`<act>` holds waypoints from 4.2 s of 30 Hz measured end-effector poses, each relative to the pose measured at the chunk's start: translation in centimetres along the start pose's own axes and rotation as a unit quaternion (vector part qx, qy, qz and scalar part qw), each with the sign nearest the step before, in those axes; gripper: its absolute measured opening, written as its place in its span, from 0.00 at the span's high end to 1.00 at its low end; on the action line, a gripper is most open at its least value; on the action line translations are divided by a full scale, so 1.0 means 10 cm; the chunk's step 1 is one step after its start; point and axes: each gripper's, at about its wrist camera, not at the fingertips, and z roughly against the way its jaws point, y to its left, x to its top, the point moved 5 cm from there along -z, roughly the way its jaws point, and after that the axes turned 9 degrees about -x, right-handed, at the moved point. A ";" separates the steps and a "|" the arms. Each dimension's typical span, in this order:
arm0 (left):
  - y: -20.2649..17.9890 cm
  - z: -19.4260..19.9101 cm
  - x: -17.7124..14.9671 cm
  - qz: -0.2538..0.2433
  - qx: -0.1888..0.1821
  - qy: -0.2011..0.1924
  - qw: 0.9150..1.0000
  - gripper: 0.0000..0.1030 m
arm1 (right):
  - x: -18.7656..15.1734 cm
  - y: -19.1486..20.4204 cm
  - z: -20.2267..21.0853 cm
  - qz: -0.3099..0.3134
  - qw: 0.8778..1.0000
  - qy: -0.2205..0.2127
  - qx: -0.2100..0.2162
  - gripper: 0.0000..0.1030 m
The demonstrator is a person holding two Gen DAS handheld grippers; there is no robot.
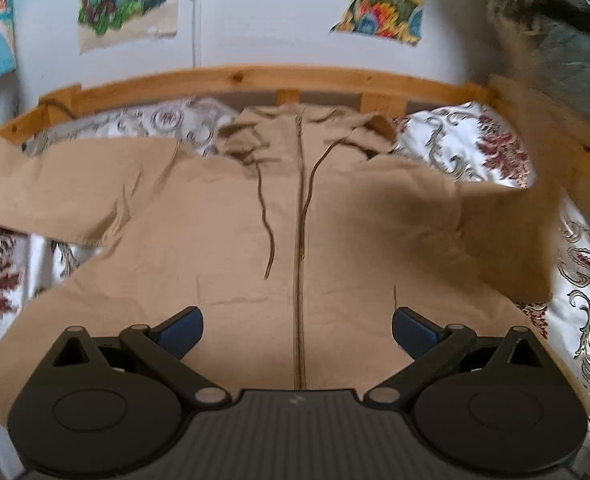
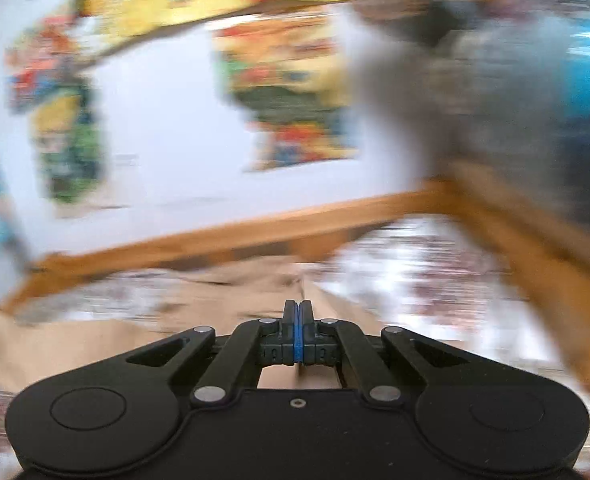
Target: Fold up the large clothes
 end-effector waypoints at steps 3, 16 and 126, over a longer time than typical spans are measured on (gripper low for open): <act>-0.02 0.02 -0.01 -0.001 -0.009 -0.006 1.000 0.00 | 0.04 0.74 -0.22 0.043 0.996 0.005 0.080 1.00; 0.46 -0.55 0.03 -0.003 0.094 0.012 0.996 0.00 | -0.77 -0.17 -0.89 0.044 0.997 0.008 -0.062 0.19; 0.53 -0.22 1.06 -0.281 0.065 -0.183 0.940 0.98 | -1.78 -0.58 -1.02 -0.102 0.982 0.147 -0.056 0.01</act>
